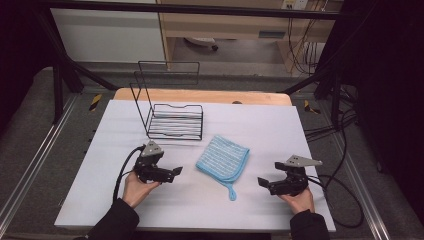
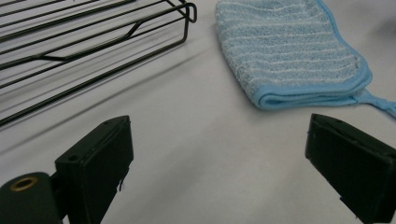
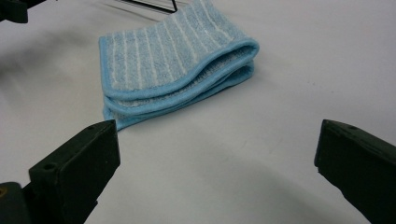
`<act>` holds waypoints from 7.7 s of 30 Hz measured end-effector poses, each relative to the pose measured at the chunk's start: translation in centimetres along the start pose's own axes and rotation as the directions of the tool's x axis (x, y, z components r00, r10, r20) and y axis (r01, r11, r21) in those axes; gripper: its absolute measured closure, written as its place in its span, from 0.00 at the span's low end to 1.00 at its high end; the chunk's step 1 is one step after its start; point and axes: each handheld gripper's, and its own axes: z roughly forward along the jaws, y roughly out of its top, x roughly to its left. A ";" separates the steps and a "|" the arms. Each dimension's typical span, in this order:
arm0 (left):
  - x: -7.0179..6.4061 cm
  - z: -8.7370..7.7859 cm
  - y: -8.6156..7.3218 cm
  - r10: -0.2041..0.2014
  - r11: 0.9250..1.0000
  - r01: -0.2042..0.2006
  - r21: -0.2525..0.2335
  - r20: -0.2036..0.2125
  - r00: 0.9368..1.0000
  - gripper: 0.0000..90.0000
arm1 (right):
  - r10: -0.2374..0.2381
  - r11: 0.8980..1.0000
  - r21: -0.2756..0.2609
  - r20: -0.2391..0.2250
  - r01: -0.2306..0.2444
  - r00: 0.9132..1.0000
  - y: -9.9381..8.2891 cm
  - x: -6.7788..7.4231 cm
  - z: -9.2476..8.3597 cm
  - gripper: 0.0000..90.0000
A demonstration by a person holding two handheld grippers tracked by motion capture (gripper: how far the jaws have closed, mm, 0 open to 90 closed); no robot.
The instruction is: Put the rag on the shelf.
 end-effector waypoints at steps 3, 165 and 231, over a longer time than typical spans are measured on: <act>-0.6 1.0 0.7 -0.019 1.000 0.019 -0.002 0.007 1.000 0.11 | 0.002 1.000 0.001 -0.001 -0.002 1.000 0.0 0.0 0.0 0.01; 0.3 -2.0 -0.8 -0.066 0.996 0.070 0.057 -0.071 0.995 0.11 | 0.008 1.000 0.002 -0.007 -0.008 1.000 -0.1 0.1 0.3 0.01; 1.9 5.4 -0.2 -0.166 0.976 0.167 0.138 -0.020 0.986 0.85 | -0.036 0.998 0.044 -0.055 0.038 0.998 4.4 5.1 6.3 0.02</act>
